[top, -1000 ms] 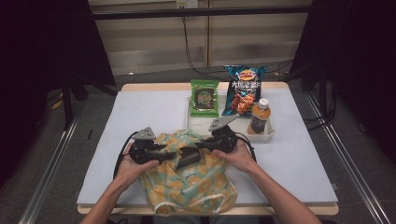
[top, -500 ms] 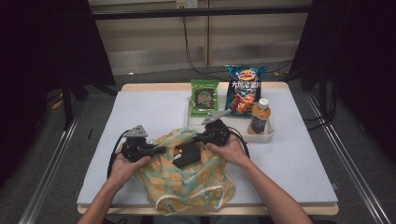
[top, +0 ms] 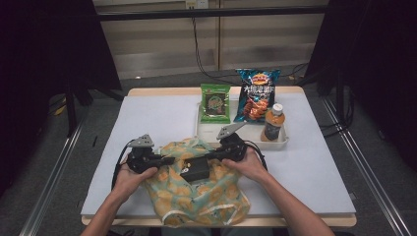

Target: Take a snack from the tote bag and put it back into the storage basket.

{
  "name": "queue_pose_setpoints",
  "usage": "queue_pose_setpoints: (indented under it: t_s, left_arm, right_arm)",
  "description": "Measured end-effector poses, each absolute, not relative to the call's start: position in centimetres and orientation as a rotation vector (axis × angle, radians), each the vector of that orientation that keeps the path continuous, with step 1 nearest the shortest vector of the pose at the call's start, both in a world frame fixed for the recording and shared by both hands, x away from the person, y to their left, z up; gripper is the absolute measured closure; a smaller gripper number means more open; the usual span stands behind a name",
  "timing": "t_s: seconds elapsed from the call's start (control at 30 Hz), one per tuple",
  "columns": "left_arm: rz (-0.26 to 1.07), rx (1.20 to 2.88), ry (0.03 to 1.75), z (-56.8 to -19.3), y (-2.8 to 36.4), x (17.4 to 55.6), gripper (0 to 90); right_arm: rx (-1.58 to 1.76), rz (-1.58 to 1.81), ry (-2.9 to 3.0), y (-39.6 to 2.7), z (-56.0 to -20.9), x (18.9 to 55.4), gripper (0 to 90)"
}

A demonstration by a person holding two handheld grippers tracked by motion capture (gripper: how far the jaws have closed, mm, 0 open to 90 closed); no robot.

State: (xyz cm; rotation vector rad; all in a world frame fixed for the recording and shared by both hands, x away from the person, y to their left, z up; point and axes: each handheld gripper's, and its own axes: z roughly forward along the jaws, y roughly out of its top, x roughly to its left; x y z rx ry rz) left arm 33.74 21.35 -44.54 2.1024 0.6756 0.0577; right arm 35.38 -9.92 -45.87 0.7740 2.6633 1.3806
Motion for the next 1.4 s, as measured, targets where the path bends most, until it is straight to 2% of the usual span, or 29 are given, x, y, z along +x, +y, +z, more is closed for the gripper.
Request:
queue_pose_setpoints:
  t_s: [0.3,0.4,0.63,0.77,0.9,1.03,1.2,1.3,1.4]
  left_arm:
    - [0.026,2.111,0.654,-44.4,21.7,33.0,87.7]
    - [0.042,2.115,0.66,-44.3,21.8,33.1,87.7]
    - [0.055,2.118,0.679,-44.0,22.4,33.0,87.8]
    - [0.066,2.098,0.695,-43.9,23.0,32.9,87.7]
    - [0.066,2.104,0.698,-44.1,23.2,32.9,87.7]
    - [0.068,2.102,0.697,-44.1,23.3,32.9,87.4]
    - [0.059,2.093,0.708,-44.3,23.3,33.0,86.8]
    - [0.062,2.096,0.706,-44.4,23.3,33.0,86.5]
    - [0.06,2.093,0.711,-44.5,23.3,33.0,86.3]
  right_arm:
    - [0.7,1.365,2.726,-9.8,-45.5,33.7,89.7]
    - [0.707,1.379,2.697,-9.9,-45.2,33.6,85.9]
    - [0.709,1.461,2.613,-11.0,-43.0,32.8,60.9]
    - [0.676,1.514,2.571,-11.4,-41.6,31.9,58.6]
    - [0.588,1.534,2.612,-10.8,-41.1,31.2,68.1]
    - [0.502,1.479,2.704,-9.2,-41.8,30.9,68.4]
    - [0.522,1.41,2.754,-8.3,-43.0,31.8,60.5]
    - [0.545,1.376,2.752,-8.1,-43.5,32.3,51.0]
    - [0.548,1.372,2.756,-8.0,-43.9,32.6,48.8]
